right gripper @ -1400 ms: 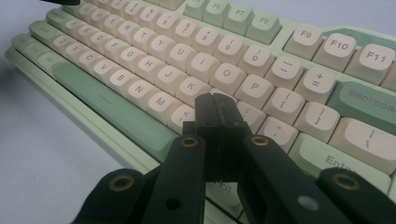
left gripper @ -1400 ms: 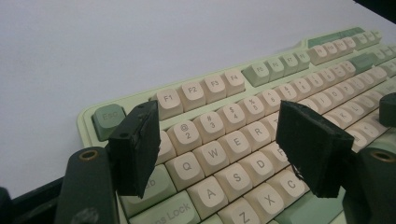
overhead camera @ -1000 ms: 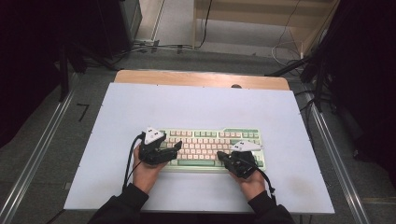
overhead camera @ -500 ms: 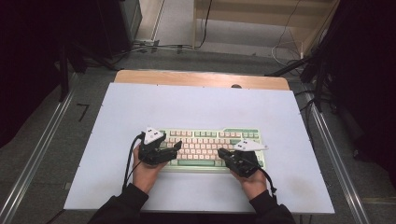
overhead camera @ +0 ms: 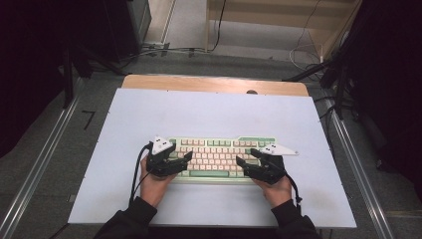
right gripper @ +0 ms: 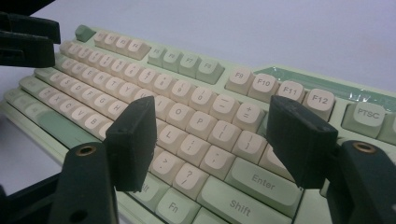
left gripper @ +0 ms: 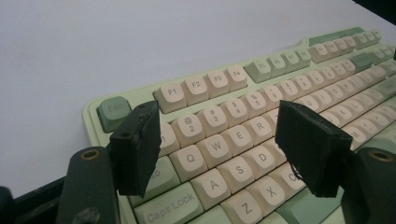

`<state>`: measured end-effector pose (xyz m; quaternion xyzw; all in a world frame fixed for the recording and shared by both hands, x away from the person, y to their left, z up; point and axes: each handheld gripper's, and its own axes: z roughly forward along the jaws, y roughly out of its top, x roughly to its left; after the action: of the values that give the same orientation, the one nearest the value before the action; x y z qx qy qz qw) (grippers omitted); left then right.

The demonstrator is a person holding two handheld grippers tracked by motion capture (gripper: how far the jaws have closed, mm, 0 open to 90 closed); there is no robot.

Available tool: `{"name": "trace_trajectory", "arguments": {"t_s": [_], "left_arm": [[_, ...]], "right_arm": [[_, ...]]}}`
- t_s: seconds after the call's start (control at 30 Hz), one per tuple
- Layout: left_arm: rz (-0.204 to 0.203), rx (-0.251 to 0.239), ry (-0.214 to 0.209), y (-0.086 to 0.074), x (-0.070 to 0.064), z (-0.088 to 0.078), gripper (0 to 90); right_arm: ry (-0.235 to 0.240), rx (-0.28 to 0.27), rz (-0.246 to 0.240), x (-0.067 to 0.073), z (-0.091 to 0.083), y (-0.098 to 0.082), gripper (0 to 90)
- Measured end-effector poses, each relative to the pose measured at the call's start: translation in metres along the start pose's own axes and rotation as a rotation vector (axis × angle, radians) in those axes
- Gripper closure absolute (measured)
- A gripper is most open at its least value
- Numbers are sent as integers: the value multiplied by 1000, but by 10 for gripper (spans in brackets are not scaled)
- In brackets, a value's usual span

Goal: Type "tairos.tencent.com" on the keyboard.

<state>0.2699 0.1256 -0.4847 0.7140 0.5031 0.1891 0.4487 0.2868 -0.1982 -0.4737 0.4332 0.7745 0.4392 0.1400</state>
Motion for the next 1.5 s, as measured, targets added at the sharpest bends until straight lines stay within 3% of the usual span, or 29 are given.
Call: {"name": "trace_trajectory", "arguments": {"t_s": [0.1,0.2,0.33,0.43,0.77,1.5], "left_arm": [[-2,-2,-8,-1,1,-1,342],[-5,-6,-46,-1,1,-1,440],[8,-18,-150,0,-3,1,772],[20,-3,-189,1,-9,7,900],[44,26,-215,7,-22,26,900],[62,98,-173,11,-28,46,900]], "right_arm": [[-1,7,-7,1,2,0,317],[3,13,-8,1,3,0,318],[0,17,-5,1,3,0,318],[-2,19,-2,0,1,-1,319],[-30,16,28,-7,-11,-9,328],[-76,7,55,-15,-26,-18,335]]}}
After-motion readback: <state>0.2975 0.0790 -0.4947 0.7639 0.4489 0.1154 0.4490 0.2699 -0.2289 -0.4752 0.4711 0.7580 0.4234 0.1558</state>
